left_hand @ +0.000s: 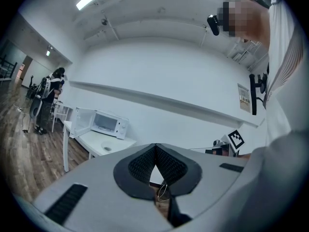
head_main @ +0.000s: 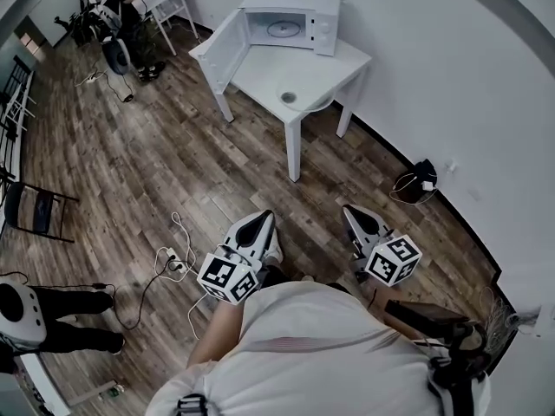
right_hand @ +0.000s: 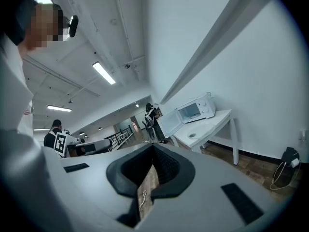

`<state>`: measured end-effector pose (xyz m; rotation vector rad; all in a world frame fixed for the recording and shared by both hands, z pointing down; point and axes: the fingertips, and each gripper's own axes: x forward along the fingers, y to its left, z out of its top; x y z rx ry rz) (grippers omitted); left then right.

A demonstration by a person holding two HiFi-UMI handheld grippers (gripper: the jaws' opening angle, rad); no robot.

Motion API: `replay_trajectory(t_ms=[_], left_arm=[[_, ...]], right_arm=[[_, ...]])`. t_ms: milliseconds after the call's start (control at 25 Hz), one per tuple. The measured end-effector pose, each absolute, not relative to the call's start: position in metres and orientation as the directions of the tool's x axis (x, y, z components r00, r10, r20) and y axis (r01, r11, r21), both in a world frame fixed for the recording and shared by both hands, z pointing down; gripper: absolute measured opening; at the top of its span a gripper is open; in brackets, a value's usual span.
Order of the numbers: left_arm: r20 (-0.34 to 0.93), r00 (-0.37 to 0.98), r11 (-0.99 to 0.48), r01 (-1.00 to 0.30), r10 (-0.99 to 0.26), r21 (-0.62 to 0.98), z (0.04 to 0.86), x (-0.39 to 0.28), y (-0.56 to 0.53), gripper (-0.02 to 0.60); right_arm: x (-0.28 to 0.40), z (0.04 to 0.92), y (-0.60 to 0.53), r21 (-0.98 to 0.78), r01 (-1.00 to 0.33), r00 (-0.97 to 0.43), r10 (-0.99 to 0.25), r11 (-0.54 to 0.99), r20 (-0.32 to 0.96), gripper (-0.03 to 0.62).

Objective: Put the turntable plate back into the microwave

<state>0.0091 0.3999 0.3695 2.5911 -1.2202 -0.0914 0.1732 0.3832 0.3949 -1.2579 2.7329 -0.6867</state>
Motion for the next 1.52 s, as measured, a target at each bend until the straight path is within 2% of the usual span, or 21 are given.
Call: replay_trajectory(t_ms=[400, 1040, 1240, 1520], left_arm=[[0.035, 0.689, -0.657, -0.704, -0.724, 0.270, 0.367, 0.012, 0.308, 0.011], [0.034, 0.748, -0.712, -0.643, -0.663, 0.281, 0.369, -0.058, 0.113, 0.011], [0.003, 0.784, -0.738, -0.586, -0.621, 0.334, 0.361, -0.076, 0.067, 0.011], [0.005, 0.794, -0.743, -0.571, -0.608, 0.349, 0.364, -0.083, 0.025, 0.011]], right_arm=[[0.174, 0.395, 0.302, -0.393, -0.752, -0.622, -0.767, 0.529, 0.156, 0.005], [0.101, 0.382, 0.113, -0.351, -0.802, -0.565, -0.805, 0.484, 0.181, 0.003], [0.083, 0.380, 0.078, -0.355, -0.823, -0.527, -0.830, 0.444, 0.182, 0.003], [0.080, 0.385, 0.051, -0.354, -0.842, -0.494, -0.844, 0.406, 0.209, 0.005]])
